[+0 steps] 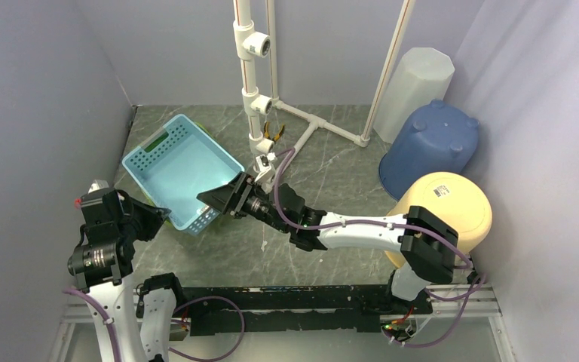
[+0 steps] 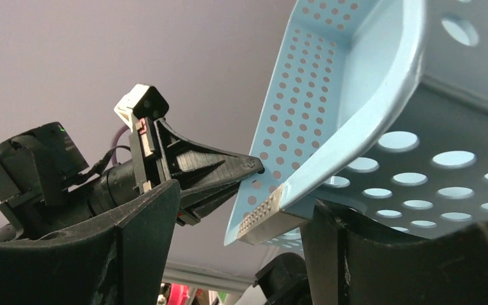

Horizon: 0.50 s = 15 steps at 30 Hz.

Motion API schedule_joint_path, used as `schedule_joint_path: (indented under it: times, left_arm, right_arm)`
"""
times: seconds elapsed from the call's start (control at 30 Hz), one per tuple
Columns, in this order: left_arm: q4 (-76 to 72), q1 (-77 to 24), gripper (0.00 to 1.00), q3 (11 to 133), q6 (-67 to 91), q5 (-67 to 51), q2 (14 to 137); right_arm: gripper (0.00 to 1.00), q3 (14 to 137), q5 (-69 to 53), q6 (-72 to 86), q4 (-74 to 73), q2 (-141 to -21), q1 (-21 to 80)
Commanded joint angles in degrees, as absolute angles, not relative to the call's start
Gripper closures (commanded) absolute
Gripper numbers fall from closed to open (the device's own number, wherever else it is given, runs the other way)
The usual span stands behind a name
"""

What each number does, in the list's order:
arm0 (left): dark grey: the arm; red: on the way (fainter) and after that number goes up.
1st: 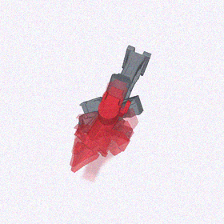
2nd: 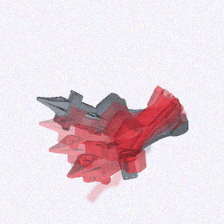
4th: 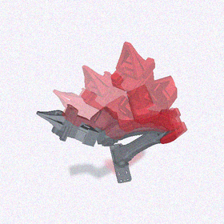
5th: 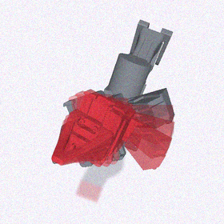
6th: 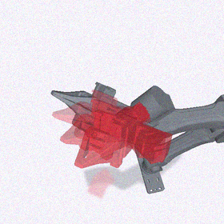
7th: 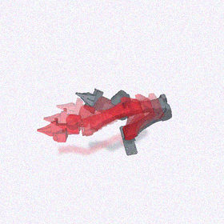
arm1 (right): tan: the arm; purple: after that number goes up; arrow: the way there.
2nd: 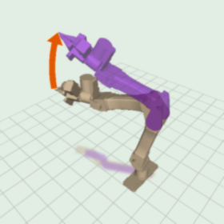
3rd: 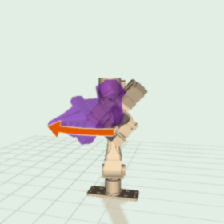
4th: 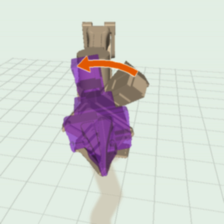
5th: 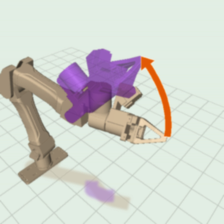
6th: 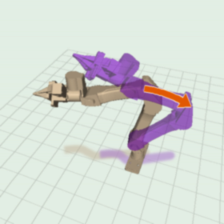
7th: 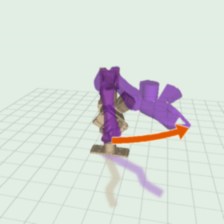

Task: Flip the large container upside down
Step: Turn the container upside down at the center of the board.

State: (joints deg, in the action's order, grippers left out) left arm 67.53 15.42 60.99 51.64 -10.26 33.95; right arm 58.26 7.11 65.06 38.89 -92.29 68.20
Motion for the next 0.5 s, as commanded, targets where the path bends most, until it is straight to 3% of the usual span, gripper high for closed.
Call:
schedule_joint_path:
  times: [0.0, 0.13, 0.47]
  left_arm:
    - [63.66, 15.41, 0.97, 62.24, 52.36, -11.70, 34.01]
    - [63.19, 15.38, 0.97, 61.69, 52.74, -11.49, 33.91]
    - [63.17, 15.39, 0.97, 60.69, 53.16, -13.27, 33.94]
  right_arm:
    - [0.29, 59.68, 7.92, 65.94, 44.34, -91.80, 67.72]
    - [0.31, 59.90, 7.50, 65.84, 44.42, -91.83, 67.30]
    - [0.62, 63.59, 1.07, 64.84, 45.80, -94.51, 66.31]
